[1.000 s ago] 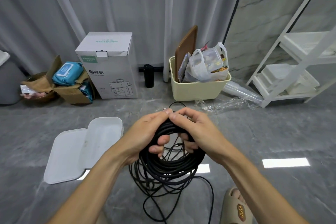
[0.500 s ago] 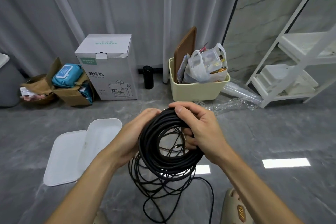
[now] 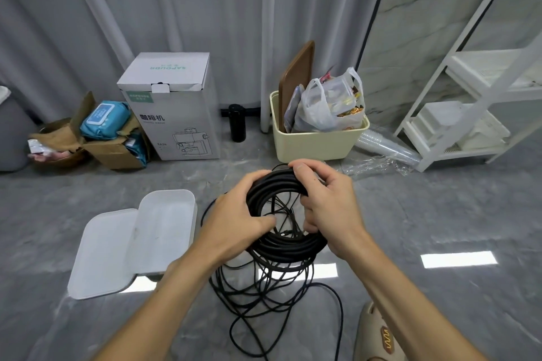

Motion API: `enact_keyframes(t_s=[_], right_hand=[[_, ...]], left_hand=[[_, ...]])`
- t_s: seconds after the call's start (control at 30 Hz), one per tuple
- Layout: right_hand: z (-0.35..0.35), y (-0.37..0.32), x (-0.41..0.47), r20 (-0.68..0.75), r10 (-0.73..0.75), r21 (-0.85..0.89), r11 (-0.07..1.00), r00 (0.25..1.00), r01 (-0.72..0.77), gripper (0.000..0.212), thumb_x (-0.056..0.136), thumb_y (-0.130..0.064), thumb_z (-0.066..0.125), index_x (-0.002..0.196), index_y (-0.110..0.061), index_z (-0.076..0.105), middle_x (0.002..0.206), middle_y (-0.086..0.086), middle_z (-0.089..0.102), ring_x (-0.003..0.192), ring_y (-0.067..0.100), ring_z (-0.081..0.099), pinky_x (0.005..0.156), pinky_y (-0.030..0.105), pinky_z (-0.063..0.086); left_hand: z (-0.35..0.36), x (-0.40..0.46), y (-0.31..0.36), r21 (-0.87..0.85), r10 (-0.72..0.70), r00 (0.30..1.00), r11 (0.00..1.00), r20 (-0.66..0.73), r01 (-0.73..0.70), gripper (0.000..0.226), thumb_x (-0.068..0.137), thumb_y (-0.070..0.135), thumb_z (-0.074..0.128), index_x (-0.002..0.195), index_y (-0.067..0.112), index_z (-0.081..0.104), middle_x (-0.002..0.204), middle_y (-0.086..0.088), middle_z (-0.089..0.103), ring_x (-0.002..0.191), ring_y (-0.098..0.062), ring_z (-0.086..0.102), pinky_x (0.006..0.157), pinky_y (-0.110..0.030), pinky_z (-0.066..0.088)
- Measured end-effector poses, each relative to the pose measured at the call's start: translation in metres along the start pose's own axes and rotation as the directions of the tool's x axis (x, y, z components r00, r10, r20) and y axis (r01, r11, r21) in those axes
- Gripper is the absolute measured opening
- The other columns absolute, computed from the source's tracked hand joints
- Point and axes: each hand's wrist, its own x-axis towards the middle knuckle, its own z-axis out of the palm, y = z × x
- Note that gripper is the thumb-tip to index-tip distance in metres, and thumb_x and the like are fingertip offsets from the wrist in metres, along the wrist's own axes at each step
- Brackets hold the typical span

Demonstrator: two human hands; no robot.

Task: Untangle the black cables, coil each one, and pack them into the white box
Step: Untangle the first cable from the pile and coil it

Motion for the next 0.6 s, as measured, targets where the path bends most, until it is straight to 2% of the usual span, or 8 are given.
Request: enact_keyframes(t_s=[0.07,0.17,0.23,0.37,0.47,0.53,0.6], right_hand=[[0.0,-0.0012,-0.0001,0.009,0.014,0.017,1.0,1.0,-0.014,0.015,0.098,-0.026,0.058,0.094,-0.02,0.071,0.044,-0.01,0.035,0.034,0.01,0.026,0.038,0.018,0.026],[0.0024,-0.0005,0.0,0.017,0.022,0.053,0.998,1.0,-0.023,0.015,0.097,-0.028,0.059,0.093,-0.019,0.071,0.051,-0.003,0.036,0.037,0.011,0.024,0.039,0.019,0.024],[0.0035,0.0009,0.0004,0.024,0.019,0.07,0.997,1.0,-0.021,0.016,0.097,-0.028,0.058,0.094,-0.019,0.071,0.056,0.002,0.036,0.039,0.012,0.023,0.04,0.02,0.024],[0.0046,0.003,0.0007,0.024,-0.013,0.012,1.0,1.0,0.013,0.019,0.097,-0.028,0.057,0.095,-0.018,0.072,0.049,-0.005,0.035,0.037,0.011,0.026,0.04,0.019,0.026],[0.0053,0.003,-0.0003,-0.002,-0.068,-0.047,0.997,0.998,0.068,0.019,0.097,-0.027,0.057,0.093,-0.019,0.073,0.046,-0.016,0.041,0.039,0.004,0.034,0.042,0.019,0.028],[0.0062,0.002,-0.0018,-0.027,-0.117,-0.106,0.988,0.993,0.113,0.018,0.098,-0.026,0.057,0.093,-0.02,0.074,0.046,-0.018,0.047,0.041,0.003,0.043,0.045,0.015,0.03],[0.0072,0.0015,-0.004,-0.045,-0.163,-0.15,0.977,0.986,0.155,0.018,0.097,-0.025,0.058,0.091,-0.022,0.074,0.047,-0.017,0.049,0.043,0.005,0.043,0.046,0.018,0.031]], left_hand=[[0.0,0.0005,0.0009,-0.034,-0.023,1.0,0.999,-0.004,0.023,0.063,0.067,0.015,0.069,0.118,0.049,0.054,0.103,0.02,0.07,0.097,-0.005,0.067,0.091,-0.043,0.054],[0.0001,0.0012,0.003,-0.166,-0.075,0.997,0.983,0.002,0.074,0.064,0.069,-0.005,0.069,0.114,0.039,0.059,0.096,0.006,0.073,0.091,-0.015,0.07,0.089,-0.047,0.055],[-0.0003,0.0026,0.0049,-0.253,-0.124,0.992,0.959,0.018,0.124,0.067,0.068,-0.014,0.066,0.113,0.035,0.061,0.091,0.0,0.074,0.087,-0.016,0.071,0.086,-0.043,0.057],[-0.0004,0.0049,0.0058,-0.485,-0.194,0.971,0.842,0.138,0.237,0.068,0.068,-0.024,0.059,0.117,0.024,0.062,0.078,-0.008,0.064,0.076,-0.017,0.067,0.078,-0.038,0.053],[-0.0016,0.0066,0.0037,-0.608,-0.191,0.95,0.733,0.249,0.307,0.069,0.059,-0.017,0.062,0.121,0.015,0.063,0.075,-0.008,0.057,0.078,-0.021,0.068,0.08,-0.038,0.053],[-0.0033,0.0063,0.0041,-0.618,-0.173,0.937,0.712,0.304,0.332,0.068,0.056,-0.009,0.06,0.12,0.013,0.065,0.08,-0.008,0.059,0.086,-0.023,0.07,0.089,-0.042,0.049],[-0.0048,0.0056,0.0055,-0.623,-0.156,0.923,0.696,0.352,0.356,0.061,0.057,-0.007,0.059,0.113,0.015,0.07,0.085,-0.01,0.062,0.092,-0.024,0.071,0.091,-0.041,0.047]])
